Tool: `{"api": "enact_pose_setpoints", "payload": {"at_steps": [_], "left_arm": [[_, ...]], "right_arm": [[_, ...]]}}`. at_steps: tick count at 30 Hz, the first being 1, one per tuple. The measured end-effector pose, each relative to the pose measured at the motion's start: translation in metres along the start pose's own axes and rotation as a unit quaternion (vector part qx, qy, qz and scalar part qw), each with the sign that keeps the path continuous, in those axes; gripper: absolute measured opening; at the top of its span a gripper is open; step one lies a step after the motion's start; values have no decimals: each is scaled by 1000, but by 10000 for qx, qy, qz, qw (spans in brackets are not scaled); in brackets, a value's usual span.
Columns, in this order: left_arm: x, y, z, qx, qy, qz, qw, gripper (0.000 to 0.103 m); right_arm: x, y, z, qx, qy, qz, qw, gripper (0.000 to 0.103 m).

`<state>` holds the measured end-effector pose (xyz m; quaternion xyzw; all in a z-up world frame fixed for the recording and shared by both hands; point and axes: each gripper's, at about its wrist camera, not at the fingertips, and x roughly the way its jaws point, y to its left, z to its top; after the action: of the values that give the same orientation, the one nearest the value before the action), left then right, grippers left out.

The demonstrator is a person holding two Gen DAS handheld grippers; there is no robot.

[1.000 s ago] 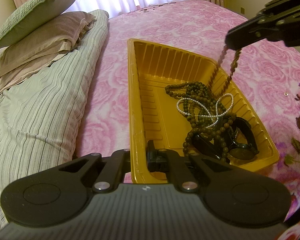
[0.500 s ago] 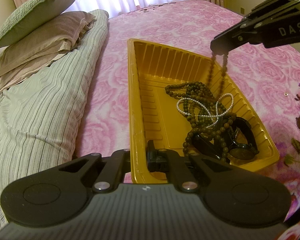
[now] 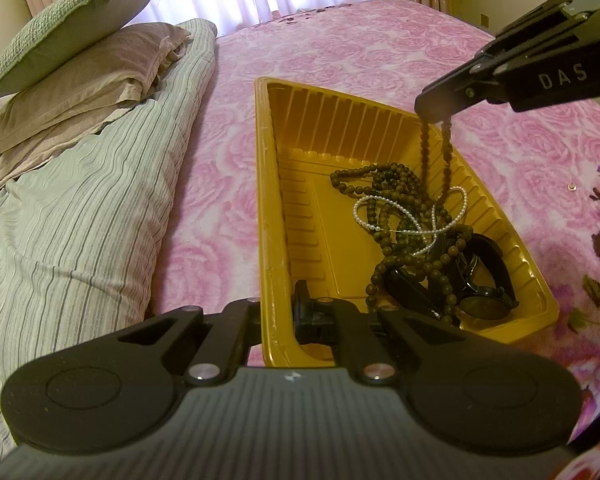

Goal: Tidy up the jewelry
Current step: 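Lift the red bead bracelet over the tray and open the right tool, then grasp the small gold charm on the cover with the right tool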

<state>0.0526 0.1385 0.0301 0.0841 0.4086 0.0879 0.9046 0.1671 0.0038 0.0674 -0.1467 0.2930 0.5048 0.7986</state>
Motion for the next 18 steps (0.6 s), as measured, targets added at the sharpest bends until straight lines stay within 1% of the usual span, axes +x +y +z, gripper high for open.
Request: {"api": "enact_pose_setpoints", "payload": {"at_steps": [3,4,5,6,8,10,13,15,18], "left_arm": [[0,0,0,3,-1,2,10000,3],[0,0,0,0,-2,-2,10000,3],[0,0,0,-3,-1,-1,10000,3],[0,0,0,-5,-4,-2,10000,3],[0,0,0,-13,-8,-7,10000,3],[0,0,0,-10,-13,-7,10000,3],[0,0,0,-9,-16,-5,10000,3],[0,0,0,-10,-16,-5,10000,3],[0,1,0,-6,-19,-1,10000,3]], "right_arm": [[-2,0,-1,-47,-159,133,9998,5],[-3,-1,-2,-12,-202,120,9997,7],[-5,-3,-2,49,-270,75,9996,15],[-8,-6,-3,120,-333,21,9994,30],[-17,-16,-7,363,-475,-79,9982,44],[-27,-28,-13,622,-565,-190,9963,45],[-46,-49,-33,1007,-642,-513,9915,45],[-59,-65,-52,1324,-660,-756,9861,45],[-78,-89,-86,1801,-616,-1186,9745,45]]}}
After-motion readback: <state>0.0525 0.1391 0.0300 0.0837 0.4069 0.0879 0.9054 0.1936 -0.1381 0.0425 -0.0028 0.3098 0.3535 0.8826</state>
